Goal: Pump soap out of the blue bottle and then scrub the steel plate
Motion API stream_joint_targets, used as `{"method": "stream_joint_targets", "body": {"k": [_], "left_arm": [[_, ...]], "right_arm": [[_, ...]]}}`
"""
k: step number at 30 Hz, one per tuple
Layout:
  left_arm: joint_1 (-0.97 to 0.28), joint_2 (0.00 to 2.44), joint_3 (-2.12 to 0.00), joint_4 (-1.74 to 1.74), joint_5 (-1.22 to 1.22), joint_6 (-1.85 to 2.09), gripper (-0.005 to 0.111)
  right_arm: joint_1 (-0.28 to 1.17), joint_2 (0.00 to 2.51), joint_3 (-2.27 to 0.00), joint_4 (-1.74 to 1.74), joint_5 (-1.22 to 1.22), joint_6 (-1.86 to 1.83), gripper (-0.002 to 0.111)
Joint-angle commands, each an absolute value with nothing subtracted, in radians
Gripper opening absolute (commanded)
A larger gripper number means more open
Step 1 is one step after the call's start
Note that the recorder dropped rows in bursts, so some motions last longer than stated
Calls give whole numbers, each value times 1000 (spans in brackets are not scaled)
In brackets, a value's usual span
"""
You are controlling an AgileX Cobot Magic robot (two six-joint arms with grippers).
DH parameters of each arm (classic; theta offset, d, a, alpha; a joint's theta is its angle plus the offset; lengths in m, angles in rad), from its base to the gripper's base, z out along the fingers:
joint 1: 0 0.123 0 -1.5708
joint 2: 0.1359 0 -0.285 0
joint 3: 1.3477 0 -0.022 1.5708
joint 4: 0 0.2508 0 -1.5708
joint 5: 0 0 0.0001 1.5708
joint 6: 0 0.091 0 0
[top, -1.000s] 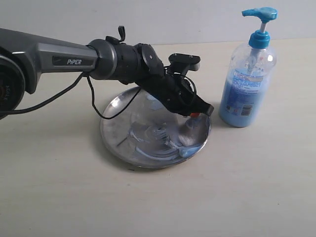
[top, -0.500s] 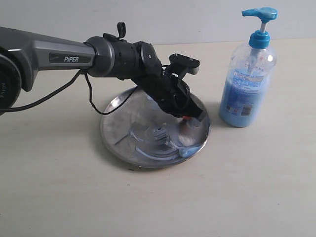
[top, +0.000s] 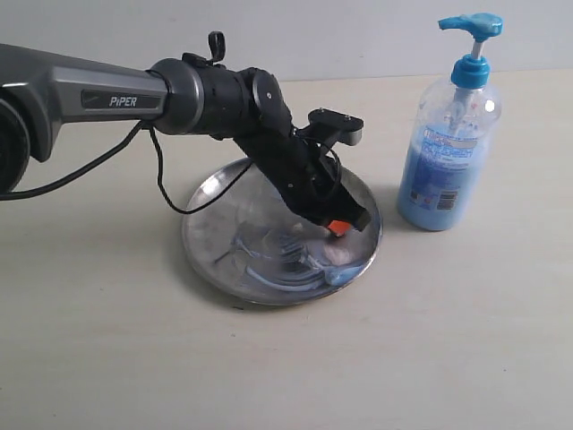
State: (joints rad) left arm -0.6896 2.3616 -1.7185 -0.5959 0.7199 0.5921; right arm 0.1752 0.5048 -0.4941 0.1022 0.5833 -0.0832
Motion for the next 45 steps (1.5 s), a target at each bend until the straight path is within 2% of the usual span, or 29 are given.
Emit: {"method": "stream_joint_targets", "body": {"k": [1,6,16,24,38,45], "left_arm": [[-687,2370,-1712,-696,668,591,0],[-687,2401,-1712,-828,568,591,0],[-687,2424,-1712,-847,607,603,0],[-687,2424,-1712,-728,737,595,0],[-655,2424,-1712,-692,584,489,0],[-655,2424,-1712,-635,621,489,0]], "right_arm": [[175,501,-490,105,569,-87,0],[175,501,-490,105,569,-87,0],[175,501,-490,105,569,-87,0],[175,501,-490,113,569,-90,0],[175,501,-490,131,569,-105,0],[175,501,-490,131,569,-108,0]]}}
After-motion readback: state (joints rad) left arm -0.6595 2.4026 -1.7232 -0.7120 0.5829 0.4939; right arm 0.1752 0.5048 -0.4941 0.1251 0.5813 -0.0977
